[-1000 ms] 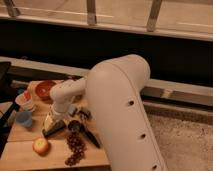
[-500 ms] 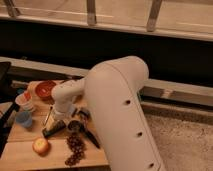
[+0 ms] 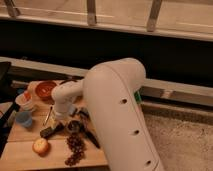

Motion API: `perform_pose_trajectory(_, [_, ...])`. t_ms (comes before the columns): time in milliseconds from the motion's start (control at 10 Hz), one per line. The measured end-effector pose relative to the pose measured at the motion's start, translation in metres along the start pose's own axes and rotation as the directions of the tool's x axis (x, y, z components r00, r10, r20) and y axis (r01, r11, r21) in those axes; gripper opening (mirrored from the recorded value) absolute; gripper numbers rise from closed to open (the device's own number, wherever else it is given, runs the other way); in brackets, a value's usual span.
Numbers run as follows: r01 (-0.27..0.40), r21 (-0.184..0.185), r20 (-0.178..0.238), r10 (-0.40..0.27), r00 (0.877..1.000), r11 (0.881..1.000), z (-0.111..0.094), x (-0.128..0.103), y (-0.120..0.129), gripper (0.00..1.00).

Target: Place eraser in red bowl

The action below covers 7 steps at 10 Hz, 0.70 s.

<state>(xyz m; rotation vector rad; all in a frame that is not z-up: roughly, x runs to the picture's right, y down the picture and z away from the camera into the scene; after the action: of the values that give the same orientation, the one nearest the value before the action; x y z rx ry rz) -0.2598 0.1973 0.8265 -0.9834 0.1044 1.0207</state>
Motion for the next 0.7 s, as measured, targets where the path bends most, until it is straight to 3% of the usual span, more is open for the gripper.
perform_pose_trajectory(300, [0.002,-0.009,0.018,-0.002,1.000,1.000,-0.002,0.003,0.000,0.17])
perform_pose_trajectory(500, [0.009,-0.018,0.063,-0.008,0.998,1.000,-0.019,0.001,0.002,0.17])
perform_pose_trajectory(700, [0.017,-0.020,0.141,-0.014,0.990,1.000,-0.052,-0.005,0.001,0.17])
